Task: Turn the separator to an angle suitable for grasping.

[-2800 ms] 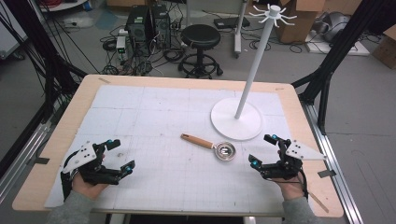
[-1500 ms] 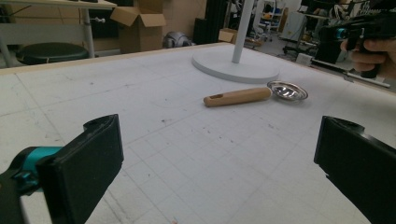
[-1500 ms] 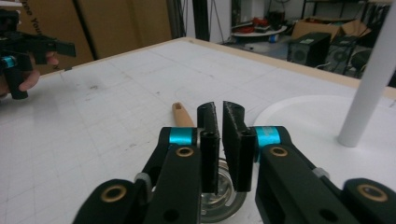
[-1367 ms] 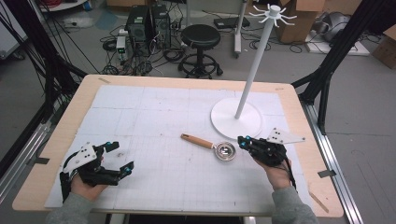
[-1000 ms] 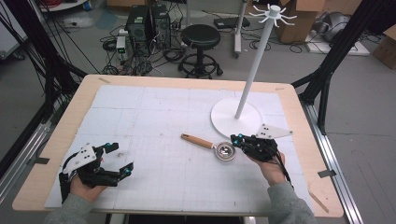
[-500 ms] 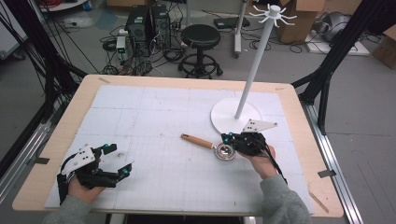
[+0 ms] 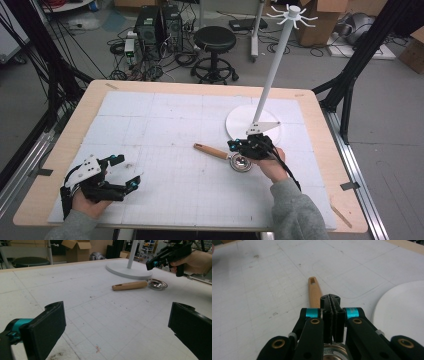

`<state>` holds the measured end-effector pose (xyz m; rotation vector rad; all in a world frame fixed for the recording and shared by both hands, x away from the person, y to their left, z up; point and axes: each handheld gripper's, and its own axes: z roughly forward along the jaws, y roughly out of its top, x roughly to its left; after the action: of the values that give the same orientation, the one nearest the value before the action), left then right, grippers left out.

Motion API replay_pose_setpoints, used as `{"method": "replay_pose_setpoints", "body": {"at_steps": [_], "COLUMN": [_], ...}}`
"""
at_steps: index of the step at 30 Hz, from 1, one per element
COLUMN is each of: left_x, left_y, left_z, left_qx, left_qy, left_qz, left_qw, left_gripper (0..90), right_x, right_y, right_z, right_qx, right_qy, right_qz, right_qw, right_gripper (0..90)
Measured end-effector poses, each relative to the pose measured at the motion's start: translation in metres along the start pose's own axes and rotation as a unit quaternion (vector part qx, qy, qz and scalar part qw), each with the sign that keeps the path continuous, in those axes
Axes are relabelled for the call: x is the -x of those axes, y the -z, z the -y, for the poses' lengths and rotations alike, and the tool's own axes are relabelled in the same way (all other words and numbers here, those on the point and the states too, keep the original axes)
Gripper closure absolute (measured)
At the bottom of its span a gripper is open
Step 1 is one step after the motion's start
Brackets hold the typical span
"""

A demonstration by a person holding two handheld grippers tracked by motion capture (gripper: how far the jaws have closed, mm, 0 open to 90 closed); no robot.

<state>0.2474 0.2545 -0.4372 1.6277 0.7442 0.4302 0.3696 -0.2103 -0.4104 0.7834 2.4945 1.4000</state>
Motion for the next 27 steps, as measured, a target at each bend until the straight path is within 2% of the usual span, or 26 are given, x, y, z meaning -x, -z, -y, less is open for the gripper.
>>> {"method": "replay_pose_setpoints", "body": {"at_steps": [6, 12, 18, 19, 21, 27], "left_x": [0.0, -0.001, -0.002, -0.002, -0.002, -0.003], "left_y": [0.0, 0.002, 0.001, 0.001, 0.001, 0.002], "left_z": [0.001, 0.001, 0.002, 0.002, 0.002, 0.002], "left_qx": [-0.005, -0.003, -0.01, -0.009, -0.009, -0.008], "left_qy": [0.003, 0.006, 0.008, 0.009, 0.009, 0.009], "left_qz": [0.001, -0.003, -0.003, -0.003, -0.004, -0.003], "left_qw": [1.0, 1.0, 0.9999, 0.9999, 0.9999, 0.9999], "left_gripper": [1.8, 1.8, 1.8, 1.8, 1.7, 1.8], "right_x": [0.003, 0.012, 0.016, 0.016, 0.016, 0.017], "right_y": [-0.008, -0.018, -0.029, -0.032, -0.034, -0.047], "right_z": [-0.007, -0.01, -0.013, -0.015, -0.016, -0.023], "right_qx": [-0.015, -0.028, -0.054, -0.063, -0.065, -0.083], "right_qy": [0.005, -0.001, -0.008, -0.004, -0.007, 0.005], "right_qz": [-0.003, -0.005, -0.009, -0.011, -0.012, -0.014], "right_qw": [0.9999, 0.9996, 0.9985, 0.9979, 0.9978, 0.9964], "right_gripper": [89.7, 89.8, 89.8, 89.8, 89.8, 89.8]}}
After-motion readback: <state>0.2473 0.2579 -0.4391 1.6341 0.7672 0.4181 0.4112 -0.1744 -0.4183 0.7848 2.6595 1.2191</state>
